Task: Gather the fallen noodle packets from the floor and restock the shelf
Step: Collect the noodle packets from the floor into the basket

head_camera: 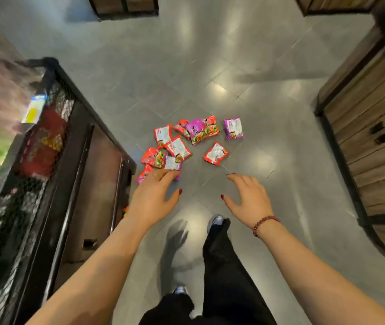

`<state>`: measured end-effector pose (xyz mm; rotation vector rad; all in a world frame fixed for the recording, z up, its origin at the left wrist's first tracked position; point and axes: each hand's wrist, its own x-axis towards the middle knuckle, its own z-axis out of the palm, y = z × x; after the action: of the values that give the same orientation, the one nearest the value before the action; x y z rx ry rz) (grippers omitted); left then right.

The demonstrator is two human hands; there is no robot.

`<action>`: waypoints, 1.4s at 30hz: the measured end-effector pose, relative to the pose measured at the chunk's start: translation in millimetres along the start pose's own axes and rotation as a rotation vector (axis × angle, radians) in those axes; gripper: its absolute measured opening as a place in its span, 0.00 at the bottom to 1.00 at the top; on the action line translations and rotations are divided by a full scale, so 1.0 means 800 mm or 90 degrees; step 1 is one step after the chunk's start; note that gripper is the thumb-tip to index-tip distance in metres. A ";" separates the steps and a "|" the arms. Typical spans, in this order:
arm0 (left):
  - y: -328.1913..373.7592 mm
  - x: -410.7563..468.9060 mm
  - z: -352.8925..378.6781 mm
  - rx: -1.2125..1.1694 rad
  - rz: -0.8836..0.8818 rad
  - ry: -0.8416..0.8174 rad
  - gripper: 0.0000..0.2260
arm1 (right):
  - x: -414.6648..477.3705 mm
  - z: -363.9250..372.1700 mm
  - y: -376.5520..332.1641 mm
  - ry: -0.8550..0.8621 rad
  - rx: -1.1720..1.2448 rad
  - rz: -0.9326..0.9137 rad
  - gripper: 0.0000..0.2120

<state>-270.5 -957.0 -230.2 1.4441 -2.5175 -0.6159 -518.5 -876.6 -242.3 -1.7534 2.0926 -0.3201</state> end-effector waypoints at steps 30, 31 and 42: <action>0.041 0.650 0.025 -0.038 -0.123 -0.002 0.20 | 0.638 -0.185 0.248 -0.139 -0.025 -0.019 0.26; 0.043 0.661 0.035 -0.043 -0.149 0.004 0.20 | 0.659 -0.183 0.261 -0.157 -0.025 -0.028 0.26; 0.022 0.765 0.243 -0.102 -0.367 -0.003 0.24 | 0.864 -0.082 0.406 -0.319 0.014 -0.087 0.27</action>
<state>-666.9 -1421.0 -430.0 2.1053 -1.9790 -0.8779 -933.4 -1496.3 -420.4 -1.7460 1.6128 0.0604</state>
